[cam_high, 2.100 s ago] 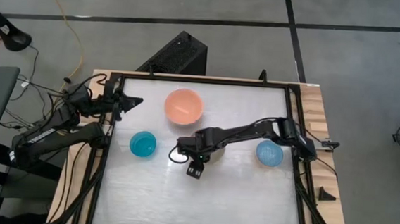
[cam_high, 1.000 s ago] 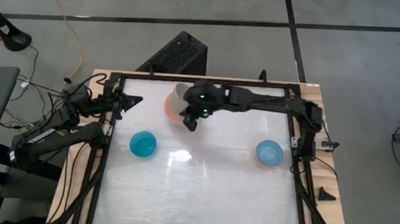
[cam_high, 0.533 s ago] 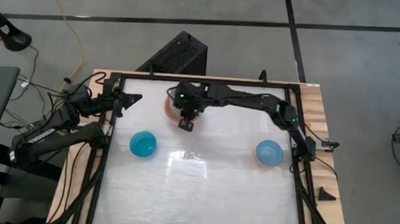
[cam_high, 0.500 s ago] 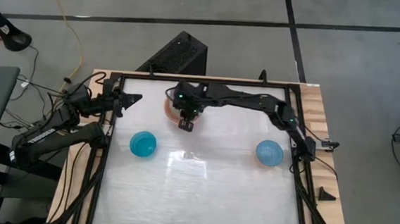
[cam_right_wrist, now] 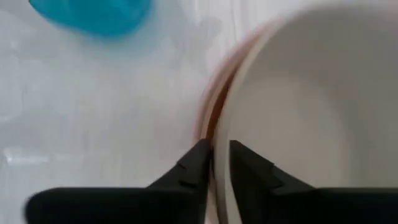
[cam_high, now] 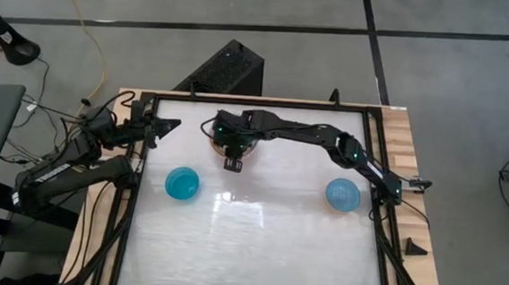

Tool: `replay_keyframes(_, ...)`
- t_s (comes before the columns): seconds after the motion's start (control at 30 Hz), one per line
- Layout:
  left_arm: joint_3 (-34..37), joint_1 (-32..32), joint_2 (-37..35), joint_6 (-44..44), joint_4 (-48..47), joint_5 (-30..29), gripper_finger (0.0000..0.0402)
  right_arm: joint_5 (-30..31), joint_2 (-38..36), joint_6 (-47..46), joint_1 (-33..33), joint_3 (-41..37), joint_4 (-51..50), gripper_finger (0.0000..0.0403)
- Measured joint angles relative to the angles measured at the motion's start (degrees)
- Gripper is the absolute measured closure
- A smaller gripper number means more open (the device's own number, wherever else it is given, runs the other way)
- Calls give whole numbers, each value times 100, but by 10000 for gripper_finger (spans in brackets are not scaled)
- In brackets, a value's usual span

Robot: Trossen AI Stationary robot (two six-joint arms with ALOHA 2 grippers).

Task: Nest bowls inside each other
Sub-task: Stack the off white bowl on the pink bowl, then stack the blue patterned bowl on the off white bowl

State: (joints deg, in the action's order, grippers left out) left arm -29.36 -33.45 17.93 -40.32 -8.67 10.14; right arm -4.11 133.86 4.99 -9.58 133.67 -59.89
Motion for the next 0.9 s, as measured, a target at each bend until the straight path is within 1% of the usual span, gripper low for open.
replay_keyframes(0.13, 0, 0, 0, 10, -2, -25, 401, -266, -267, -269, -26, 6, 446, 241)
replay_keyframes(0.23, 0, 0, 0, 14, -24, -33, 401, -484, -485, -634, -128, 7, 530, 193)
replay_keyframes(0.3, 0, 0, 0, 30, -117, -34, 401, -482, -643, -874, -195, 7, 456, 170)
replay_keyframes(0.37, 0, 0, 2, 75, -261, -34, 401, -469, -823, -1087, -260, 7, 173, 161)
replay_keyframes(0.47, 0, 0, 2, 93, -471, -18, 401, -311, -1127, -1143, -275, 8, -598, 164)
replay_keyframes(0.63, 0, 0, 2, 247, -730, -7, 402, 196, -1525, -1112, -135, 8, -1830, 191)
replay_keyframes(0.83, 0, 0, 2, 324, -753, -6, 402, 541, -1940, -1735, 299, 8, -2987, 218)
replay_keyframes(0.9, 0, 0, 2, 324, -755, 11, 402, 692, -2070, -1967, 525, -102, -2991, 223)
